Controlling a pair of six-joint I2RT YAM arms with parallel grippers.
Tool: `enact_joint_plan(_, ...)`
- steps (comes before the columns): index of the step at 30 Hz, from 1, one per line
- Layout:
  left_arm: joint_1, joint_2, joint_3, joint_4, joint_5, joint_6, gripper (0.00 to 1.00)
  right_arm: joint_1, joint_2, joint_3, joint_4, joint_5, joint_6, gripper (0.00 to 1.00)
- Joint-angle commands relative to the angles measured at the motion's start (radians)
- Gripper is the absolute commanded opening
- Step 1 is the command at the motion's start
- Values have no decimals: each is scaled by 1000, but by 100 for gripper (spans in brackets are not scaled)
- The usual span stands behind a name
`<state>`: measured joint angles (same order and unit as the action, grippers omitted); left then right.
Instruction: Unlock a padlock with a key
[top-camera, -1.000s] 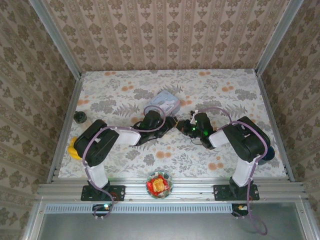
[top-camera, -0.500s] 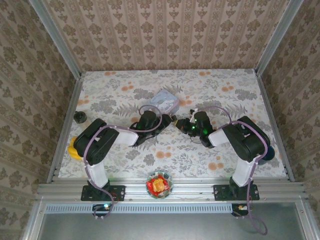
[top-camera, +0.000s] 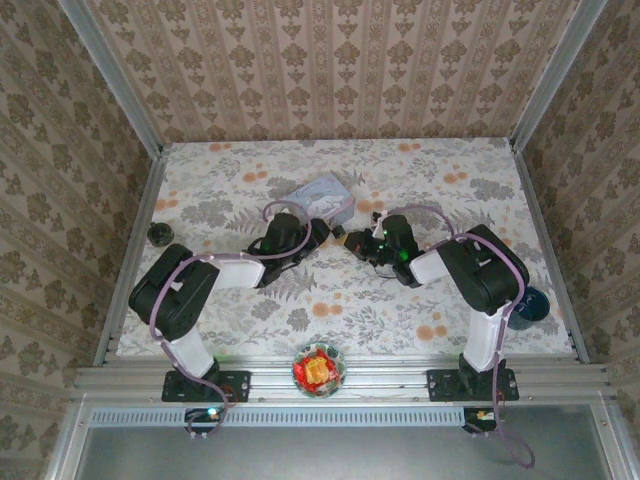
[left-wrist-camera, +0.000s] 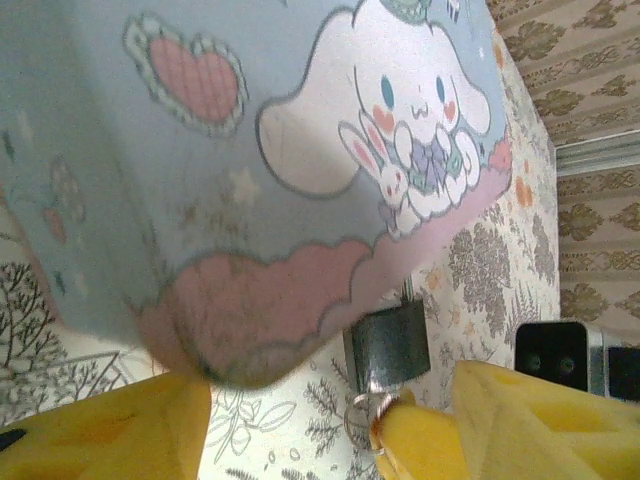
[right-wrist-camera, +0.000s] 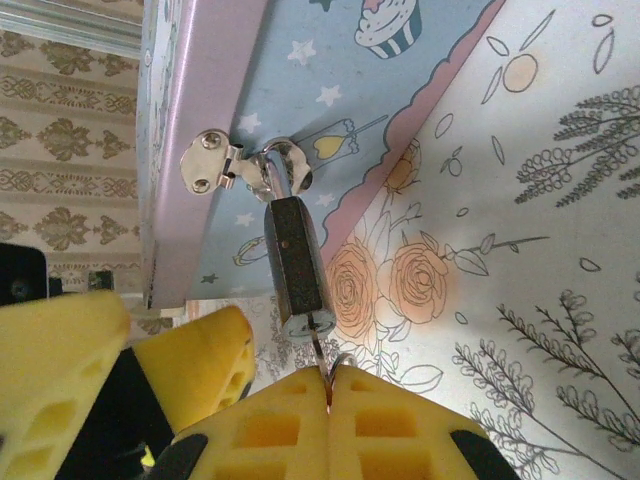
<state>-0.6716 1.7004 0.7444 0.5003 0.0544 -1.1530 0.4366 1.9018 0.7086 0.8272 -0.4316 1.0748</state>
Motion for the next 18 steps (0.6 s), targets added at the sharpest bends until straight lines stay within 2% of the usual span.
enact_joint_plan(1, -38, -42, 38, -101, -60, 24, 62, -1, 25, 34, 16, -34, 22, 0)
enact_joint_plan(5, -71, -25, 73, -121, -114, 17, 58, -1, 39, 47, 18, -48, 33, 0)
enact_joint_plan(9, -71, 31, 96, -51, -106, -17, 55, -1, 48, 54, 31, -58, 47, 0)
enact_joint_plan(18, -71, 108, 161, -88, -114, -23, 55, -1, 58, 58, 46, -65, 57, 0)
